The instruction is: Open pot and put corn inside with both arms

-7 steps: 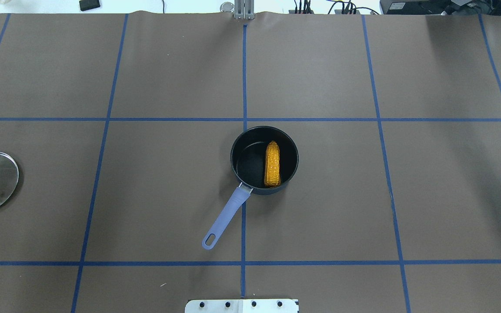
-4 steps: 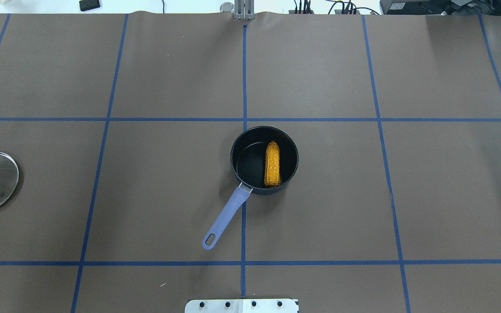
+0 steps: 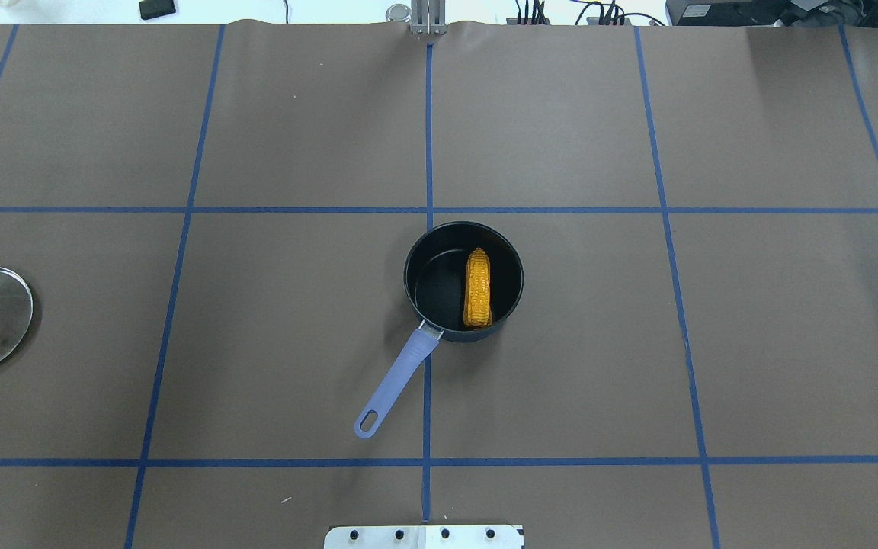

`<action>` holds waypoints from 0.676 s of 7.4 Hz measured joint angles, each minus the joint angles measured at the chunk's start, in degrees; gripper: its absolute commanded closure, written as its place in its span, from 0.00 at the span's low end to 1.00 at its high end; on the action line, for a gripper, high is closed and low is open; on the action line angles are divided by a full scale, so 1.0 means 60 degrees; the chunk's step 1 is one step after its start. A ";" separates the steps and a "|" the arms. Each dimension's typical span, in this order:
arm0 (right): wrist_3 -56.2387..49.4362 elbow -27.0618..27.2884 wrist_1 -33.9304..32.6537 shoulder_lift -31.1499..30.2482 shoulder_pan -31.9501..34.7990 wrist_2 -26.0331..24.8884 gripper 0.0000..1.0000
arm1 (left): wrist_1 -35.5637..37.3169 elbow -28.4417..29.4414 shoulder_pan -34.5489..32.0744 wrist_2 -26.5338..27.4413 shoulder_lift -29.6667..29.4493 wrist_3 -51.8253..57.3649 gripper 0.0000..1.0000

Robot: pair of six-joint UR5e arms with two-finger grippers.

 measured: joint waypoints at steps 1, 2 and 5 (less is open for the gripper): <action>0.0004 0.0003 0.0002 0.0009 -0.0001 0.0015 0.00 | -0.0006 0.0034 -0.0002 -0.0302 0.0017 -0.0068 0.02; 0.0012 0.0006 0.0002 0.0016 -0.0002 0.0029 0.00 | -0.0006 0.0071 -0.0002 -0.0556 0.0028 -0.0352 0.02; 0.0037 -0.0003 0.0126 0.0007 -0.0004 0.0051 0.00 | -0.0419 0.0152 -0.0003 -0.1026 0.0480 -0.1303 0.02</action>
